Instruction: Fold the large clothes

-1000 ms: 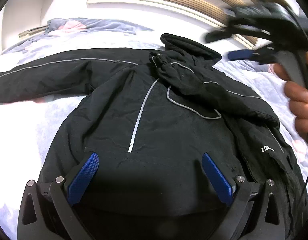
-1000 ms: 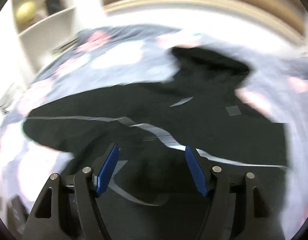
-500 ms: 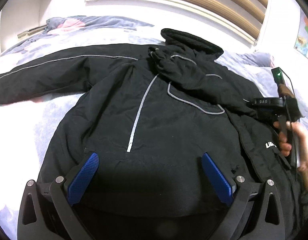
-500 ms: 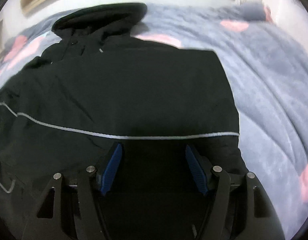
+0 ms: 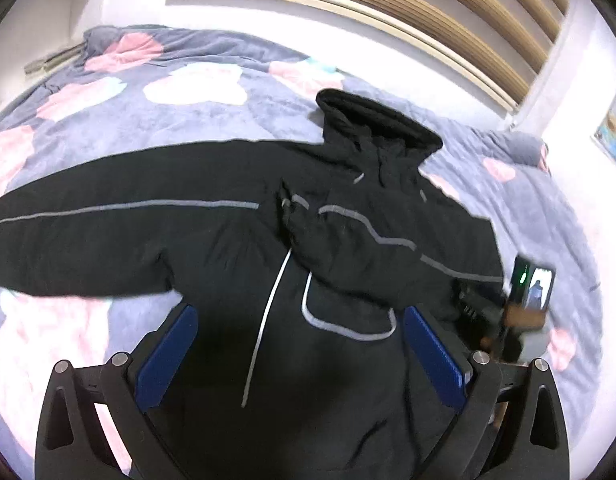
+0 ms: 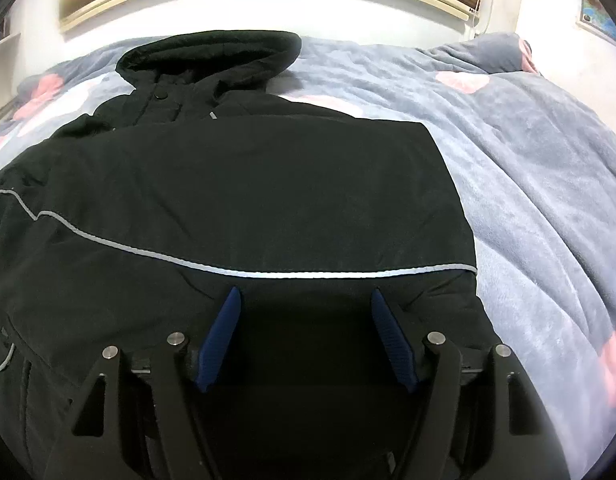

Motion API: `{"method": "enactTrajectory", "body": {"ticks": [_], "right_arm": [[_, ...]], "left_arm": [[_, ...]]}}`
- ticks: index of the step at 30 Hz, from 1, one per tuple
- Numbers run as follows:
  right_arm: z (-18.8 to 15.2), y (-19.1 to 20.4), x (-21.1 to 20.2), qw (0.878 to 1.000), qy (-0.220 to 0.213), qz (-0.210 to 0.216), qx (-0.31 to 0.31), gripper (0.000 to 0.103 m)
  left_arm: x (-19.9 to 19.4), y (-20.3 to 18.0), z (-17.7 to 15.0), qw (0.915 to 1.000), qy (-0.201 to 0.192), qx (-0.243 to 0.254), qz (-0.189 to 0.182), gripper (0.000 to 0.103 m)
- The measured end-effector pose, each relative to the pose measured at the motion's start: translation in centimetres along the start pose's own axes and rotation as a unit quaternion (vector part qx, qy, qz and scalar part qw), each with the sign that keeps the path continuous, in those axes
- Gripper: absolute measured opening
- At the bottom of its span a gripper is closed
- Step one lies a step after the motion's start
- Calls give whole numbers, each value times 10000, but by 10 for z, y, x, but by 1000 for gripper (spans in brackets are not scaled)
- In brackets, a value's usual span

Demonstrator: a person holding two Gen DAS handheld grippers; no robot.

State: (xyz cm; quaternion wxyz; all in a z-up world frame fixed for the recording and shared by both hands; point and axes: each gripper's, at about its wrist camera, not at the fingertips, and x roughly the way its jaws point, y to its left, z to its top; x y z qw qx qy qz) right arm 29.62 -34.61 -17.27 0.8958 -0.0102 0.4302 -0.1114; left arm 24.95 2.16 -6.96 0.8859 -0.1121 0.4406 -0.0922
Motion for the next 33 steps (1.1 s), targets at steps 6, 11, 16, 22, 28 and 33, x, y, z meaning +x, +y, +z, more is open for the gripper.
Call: {"method": "enactTrajectory", "body": {"ticks": [6,11,16,22,28,33], "right_arm": [[1,-1,2,10000,-30,78,4,74],[1,-1,2,10000,-47,70,0,74],[1,-2,2,9998,-101,168,24,77],[1,-2,3,9995,-138,285,44,82],[0,-1,4,9995,-152,280,37,83],[3,0,-2,9997,-89,213,22,83]], "left_arm": [[-51,-6,20,9987,-18,490,144,102],[-88,-15,45,9915,-616,1077,380,102],[-2,-14,59,9895,-621,1209,497,102],[119,22,58,9978,176,642,19,102],[157,21,63,9979,364,323,-424,66],[149,1,64,9966,234,584,-535,21]]}}
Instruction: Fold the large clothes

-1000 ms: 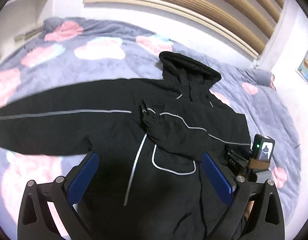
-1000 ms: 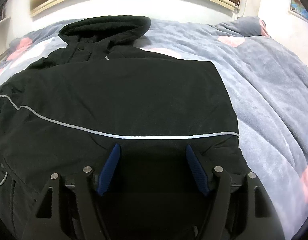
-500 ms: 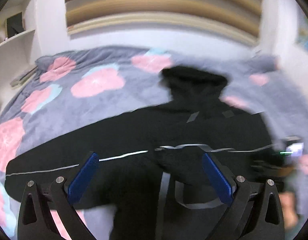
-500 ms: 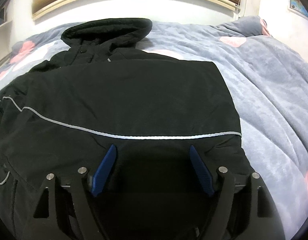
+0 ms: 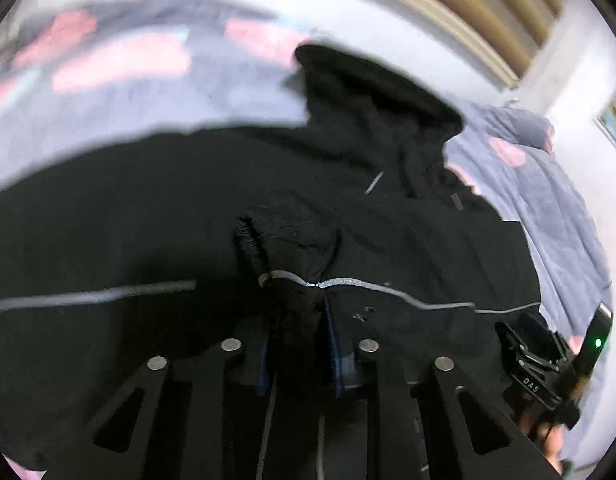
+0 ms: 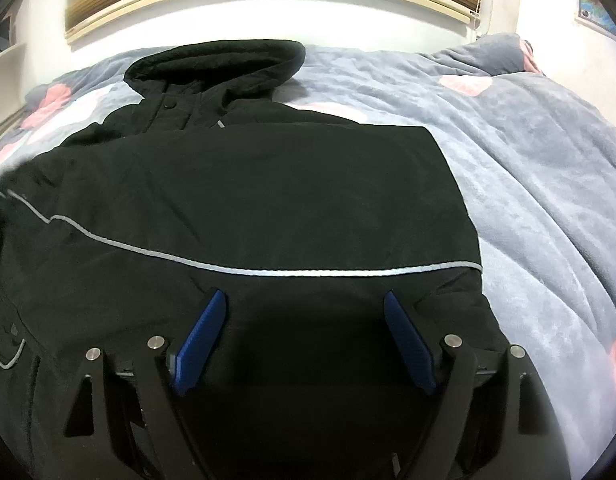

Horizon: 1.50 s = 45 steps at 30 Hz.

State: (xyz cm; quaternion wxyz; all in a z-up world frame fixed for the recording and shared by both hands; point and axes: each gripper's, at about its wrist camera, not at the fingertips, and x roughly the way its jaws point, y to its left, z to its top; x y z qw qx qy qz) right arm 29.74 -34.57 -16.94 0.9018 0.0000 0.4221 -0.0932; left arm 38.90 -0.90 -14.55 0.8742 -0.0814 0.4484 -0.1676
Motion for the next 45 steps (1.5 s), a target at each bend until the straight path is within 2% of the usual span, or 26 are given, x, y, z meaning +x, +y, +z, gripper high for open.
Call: {"method": "enactTrajectory", "body": {"ticks": [1,3,5,7,8,10,11,12,14,17,20,24,26,27,28,30,33,35,39,42,45], "right_arm": [[2,1,-2,10000,64,33,-14,83],[10,1,-13,9990,157,385,131,83],[19,0,-27,9974,50,640,335,83],[27,0,-31,9970,-3,627,464,85],[30,1,-27,9974,24,548,460,85],[29,4,-10,9986,223,319,351,85],[24,7,6,9983,464,241,260,85],[19,8,16,9977,593,258,212,85],[14,5,20,9979,465,368,275,88],[12,5,23,9979,277,512,288,96],[12,11,22,9991,204,333,159,96],[16,11,23,9991,293,280,94,97],[10,13,18,9993,345,172,23,97],[11,16,14,9992,403,51,-18,97],[9,15,9,9990,436,-14,-19,97],[4,16,-5,9989,461,-64,13,97],[-2,22,-33,9985,501,145,143,97],[-5,26,-48,9975,562,307,294,97],[-6,38,-79,9898,750,931,781,97],[-8,54,-106,9885,637,1030,909,97],[-15,69,-121,9881,556,1146,865,97]], "left_arm": [[-11,-5,0,9999,-141,74,-10,21],[-43,-5,3,9987,-463,122,-174,21],[-60,3,8,9979,-624,86,-179,21],[-56,18,10,9989,-442,73,-140,23],[-43,28,9,9997,-173,91,-152,24],[-14,41,-3,9995,241,111,163,27],[0,45,-11,9987,387,150,281,28],[10,50,-20,9988,393,146,256,29],[12,54,-27,9997,159,60,174,30],[12,48,-29,9994,112,157,271,32],[7,45,-29,9994,66,190,292,32],[-39,39,-34,9992,-89,349,154,33],[-73,38,-41,9986,-233,422,203,49],[-91,40,-45,9981,-364,419,251,61],[-107,44,-49,9974,-513,397,300,66],[-145,62,-60,9958,-756,274,447,68],[-187,100,-74,9928,-967,-29,711,69],[-213,132,-84,9886,-1065,-266,1027,69],[-254,194,-109,9785,-1277,-964,1304,69],[-278,228,-130,9705,-1566,-1119,1451,69],[-288,257,-145,9637,-1536,-1324,1735,69]]}}
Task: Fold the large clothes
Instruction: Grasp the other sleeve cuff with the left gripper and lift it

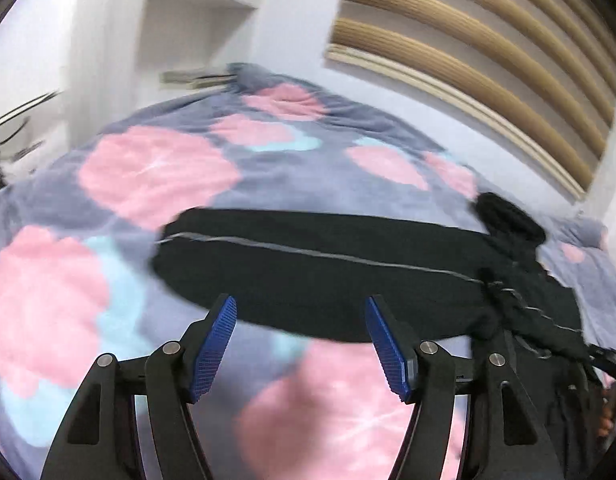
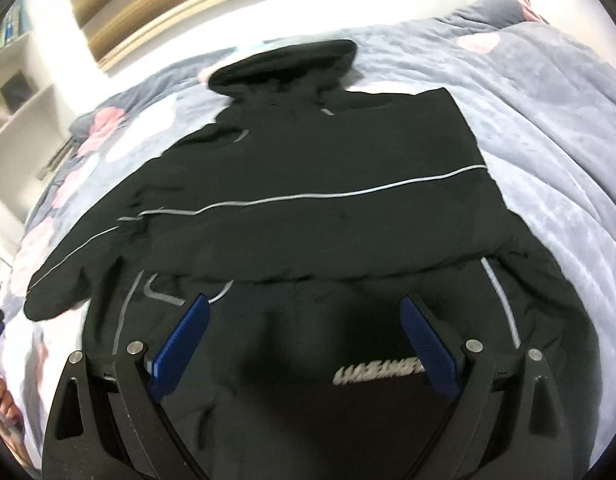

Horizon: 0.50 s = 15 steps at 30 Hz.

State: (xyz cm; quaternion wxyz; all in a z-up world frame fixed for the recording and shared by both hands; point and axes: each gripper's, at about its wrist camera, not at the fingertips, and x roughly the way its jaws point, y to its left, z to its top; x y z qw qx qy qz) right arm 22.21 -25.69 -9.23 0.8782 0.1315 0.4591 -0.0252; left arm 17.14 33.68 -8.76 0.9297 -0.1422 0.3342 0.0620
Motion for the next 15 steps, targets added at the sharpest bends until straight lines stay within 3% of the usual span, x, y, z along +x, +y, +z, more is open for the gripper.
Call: {"method": "enactTrajectory", "body": {"ticks": [7,15], "right_arm": [[-44,38,13,9985,-9,106,-533,97],[-76,41,43,9960,54,128,-888,97]], "left_arm": [[31,62,10,9946,105,-1016,181,69],[93,86,14,9846,433,-1648,393,69]]}}
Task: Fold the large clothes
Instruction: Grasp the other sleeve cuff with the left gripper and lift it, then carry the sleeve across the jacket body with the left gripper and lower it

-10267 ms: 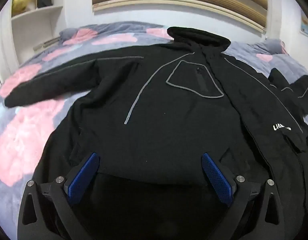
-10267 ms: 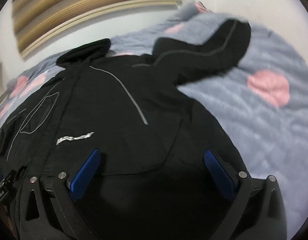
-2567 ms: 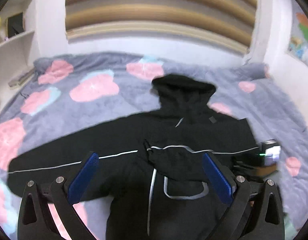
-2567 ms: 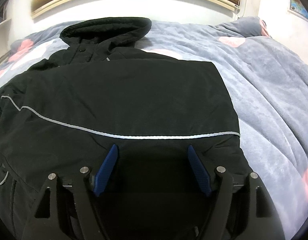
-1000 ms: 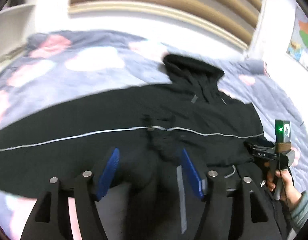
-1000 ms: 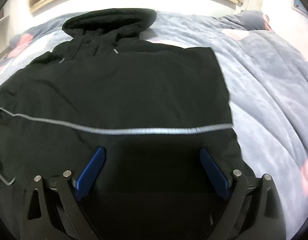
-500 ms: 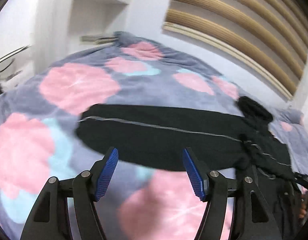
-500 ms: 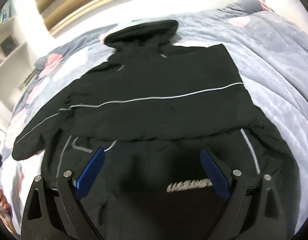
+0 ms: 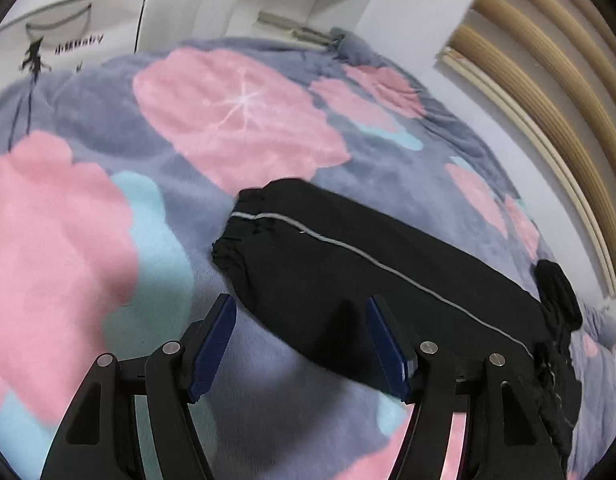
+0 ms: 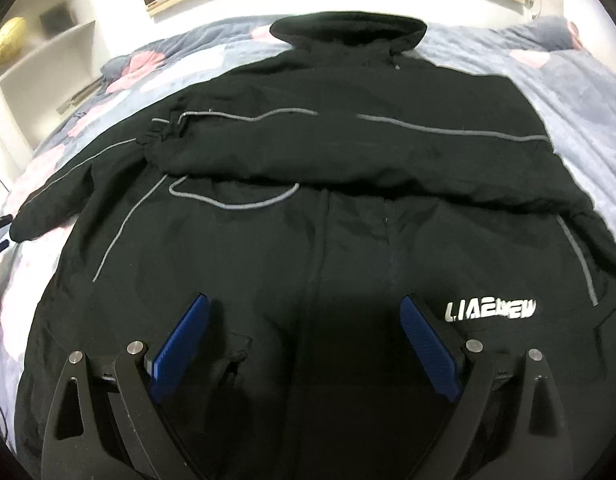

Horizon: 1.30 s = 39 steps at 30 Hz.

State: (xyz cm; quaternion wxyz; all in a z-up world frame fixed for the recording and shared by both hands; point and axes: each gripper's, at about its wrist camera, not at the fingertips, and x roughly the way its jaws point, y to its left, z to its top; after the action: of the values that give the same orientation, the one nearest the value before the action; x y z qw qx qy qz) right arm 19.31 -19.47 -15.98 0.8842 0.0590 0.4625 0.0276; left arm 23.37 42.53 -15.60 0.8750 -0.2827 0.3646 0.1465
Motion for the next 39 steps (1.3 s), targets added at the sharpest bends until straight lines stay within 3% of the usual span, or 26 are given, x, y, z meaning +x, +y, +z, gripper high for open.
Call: {"method": "enactTrajectory", "body": {"ticks": [5,11,12,13,16,21,26,31,34,39], "right_arm": [[-6,2,6,9999,-29,-92,-88,98],[-9,7,9,9993,-97,-205,-282,102],[-9,6,9,9995,-97,-171,-265,102],[-9,5,9,9995,-96,-147,-251,102],[-10,5,10,9995,-106,-142,-271,103],[-10,6,10,9994,-127,-145,-281,103],[-10,5,8,9995,-139,-111,-263,103],[-2,-1,-5,9999,-129,-49,-11,102],[6,-11,-28,9991,-238,243,239,102],[20,-26,-69,9984,-484,206,224,102]], "left_arm": [[22,17,-2,9986,33,-473,-233,69],[36,13,4,9985,67,-424,-328,68],[37,11,5,9987,50,-377,-326,64],[37,7,5,9991,13,-290,-305,49],[28,-4,5,9993,-195,17,-310,23],[-5,-32,4,9953,-617,578,-463,18],[-47,-75,-1,9850,-923,1166,-876,18],[-83,-143,-16,9684,-1086,1817,-1318,18],[-93,-185,-27,9594,-1010,2120,-1565,18],[-103,-256,-53,9386,-910,2799,-1799,17]]}}
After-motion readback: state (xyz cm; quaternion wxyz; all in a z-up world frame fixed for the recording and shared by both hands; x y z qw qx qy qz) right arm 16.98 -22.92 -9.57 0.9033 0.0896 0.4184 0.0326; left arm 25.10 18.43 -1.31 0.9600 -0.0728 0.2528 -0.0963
